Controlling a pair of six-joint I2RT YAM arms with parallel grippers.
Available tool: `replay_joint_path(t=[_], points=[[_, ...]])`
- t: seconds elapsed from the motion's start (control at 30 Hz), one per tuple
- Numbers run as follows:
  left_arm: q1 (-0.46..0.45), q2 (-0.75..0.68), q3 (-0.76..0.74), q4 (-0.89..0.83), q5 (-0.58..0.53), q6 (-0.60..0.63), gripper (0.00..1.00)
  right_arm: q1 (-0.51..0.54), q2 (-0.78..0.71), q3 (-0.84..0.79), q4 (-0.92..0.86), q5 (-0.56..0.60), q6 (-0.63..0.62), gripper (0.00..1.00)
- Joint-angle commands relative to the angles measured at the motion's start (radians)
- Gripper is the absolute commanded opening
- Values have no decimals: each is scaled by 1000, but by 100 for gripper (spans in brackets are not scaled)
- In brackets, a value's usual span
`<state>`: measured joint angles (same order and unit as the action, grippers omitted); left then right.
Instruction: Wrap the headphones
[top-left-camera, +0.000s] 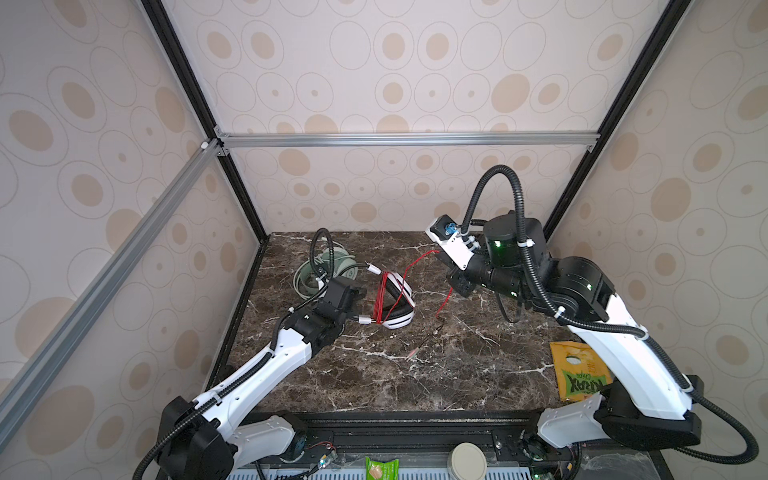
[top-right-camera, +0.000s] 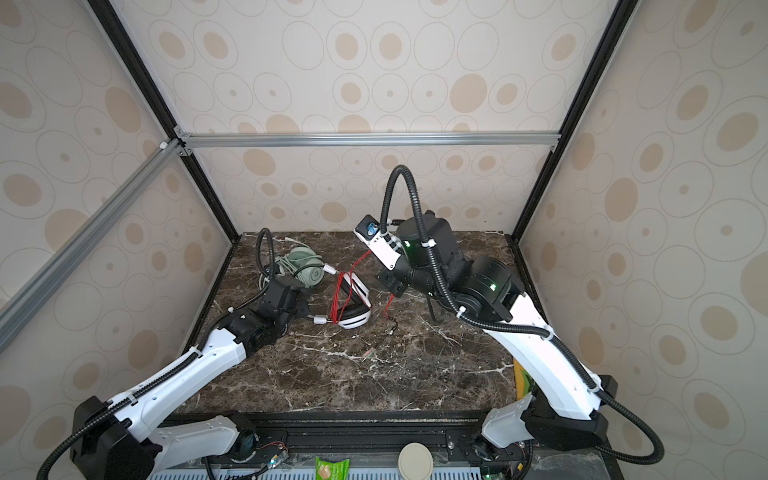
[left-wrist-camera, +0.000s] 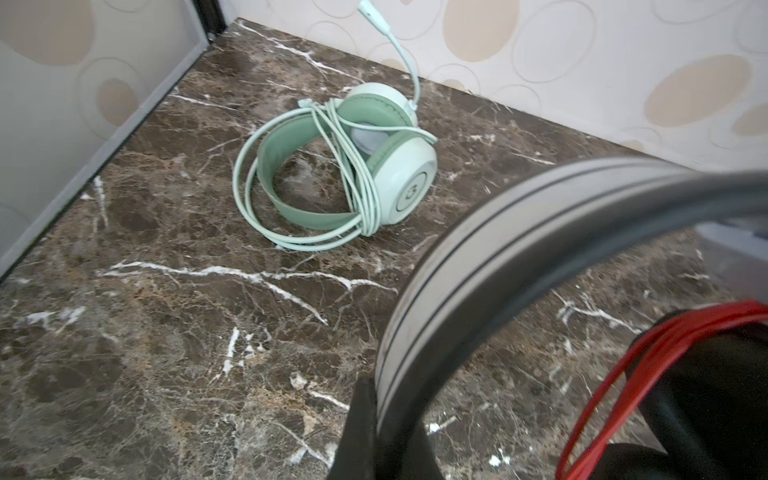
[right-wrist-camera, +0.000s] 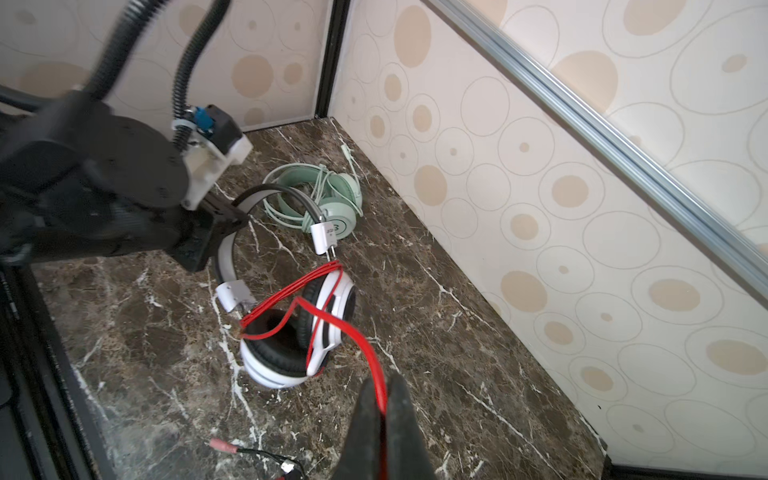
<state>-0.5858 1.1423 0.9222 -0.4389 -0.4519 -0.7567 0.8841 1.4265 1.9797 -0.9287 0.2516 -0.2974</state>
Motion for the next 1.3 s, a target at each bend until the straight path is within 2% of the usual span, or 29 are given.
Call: replay_joint_path(t=[0.0,0.13,0.43,0.77,1.0,1.13,1.27], points=[[-16,-74,-6,106,74,36,0,-38,29,-33,55,37,-43,0],[-20,-105,-11,78,137,88,0,-106,52,-78,99,-5,-28,0],[-36,-136,-14,45,271,146,0,-325,157,-122,228,-296,67,0],[-49,-168,-15,1,247,145,0,-429,315,-97,282,-376,143,0],[-48,-159,37,-58,217,140,0,-484,334,-236,387,-461,212,0],[-49,-156,81,-89,201,160,0,-522,346,-298,436,-572,255,11],[-45,-159,133,-135,160,178,0,-557,347,-331,449,-671,281,36]])
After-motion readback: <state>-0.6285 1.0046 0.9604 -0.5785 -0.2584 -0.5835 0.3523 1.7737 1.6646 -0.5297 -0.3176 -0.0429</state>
